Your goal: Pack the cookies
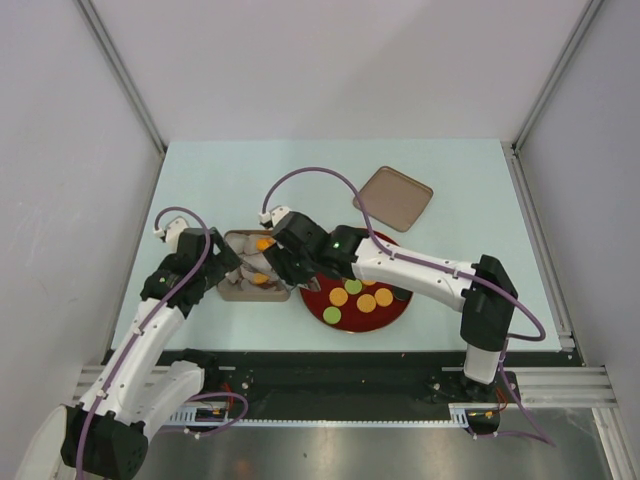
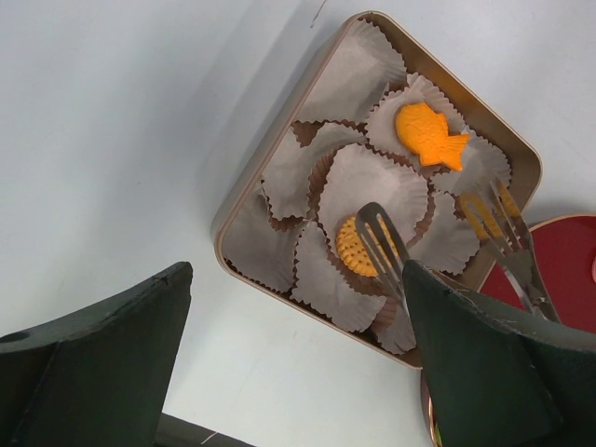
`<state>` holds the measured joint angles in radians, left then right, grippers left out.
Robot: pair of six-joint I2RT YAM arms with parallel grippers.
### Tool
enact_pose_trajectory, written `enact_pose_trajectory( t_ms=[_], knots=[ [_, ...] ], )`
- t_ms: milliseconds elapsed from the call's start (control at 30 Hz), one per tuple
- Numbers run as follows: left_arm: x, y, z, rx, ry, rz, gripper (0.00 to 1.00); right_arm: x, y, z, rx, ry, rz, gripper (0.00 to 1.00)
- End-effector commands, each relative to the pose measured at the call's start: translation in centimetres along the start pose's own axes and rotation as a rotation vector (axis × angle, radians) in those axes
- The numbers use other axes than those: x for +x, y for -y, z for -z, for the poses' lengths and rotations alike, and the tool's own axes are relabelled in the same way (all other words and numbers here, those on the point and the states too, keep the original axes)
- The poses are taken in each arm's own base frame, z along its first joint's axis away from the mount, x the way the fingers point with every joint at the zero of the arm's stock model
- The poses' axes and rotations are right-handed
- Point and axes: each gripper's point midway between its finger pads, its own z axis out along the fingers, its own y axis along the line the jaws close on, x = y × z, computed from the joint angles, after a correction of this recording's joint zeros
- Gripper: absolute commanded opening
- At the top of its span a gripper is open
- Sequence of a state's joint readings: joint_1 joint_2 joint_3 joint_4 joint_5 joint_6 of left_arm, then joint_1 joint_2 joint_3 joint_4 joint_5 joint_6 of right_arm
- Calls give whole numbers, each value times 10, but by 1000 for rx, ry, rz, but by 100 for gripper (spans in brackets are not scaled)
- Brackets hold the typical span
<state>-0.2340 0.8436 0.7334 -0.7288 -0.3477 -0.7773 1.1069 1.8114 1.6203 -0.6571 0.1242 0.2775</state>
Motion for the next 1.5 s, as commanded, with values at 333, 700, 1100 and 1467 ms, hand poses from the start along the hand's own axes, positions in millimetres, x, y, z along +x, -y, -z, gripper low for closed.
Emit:
enact_pose_trajectory(
  t_ms=[333, 700, 1100, 1467],
  knots=[
    [0, 11, -4, 40, -19, 2, 100, 13, 132, 93, 356, 102, -185, 59],
    [7, 18, -11, 54, -63, -4, 100, 62, 179, 79, 448, -13, -295, 57],
    [12, 18, -16, 48, -80, -9, 100, 83, 184, 58, 432, -75, -319, 57],
    [16, 16, -17, 46, -84, -9, 100, 87, 174, 41, 377, -88, -336, 56]
  ],
)
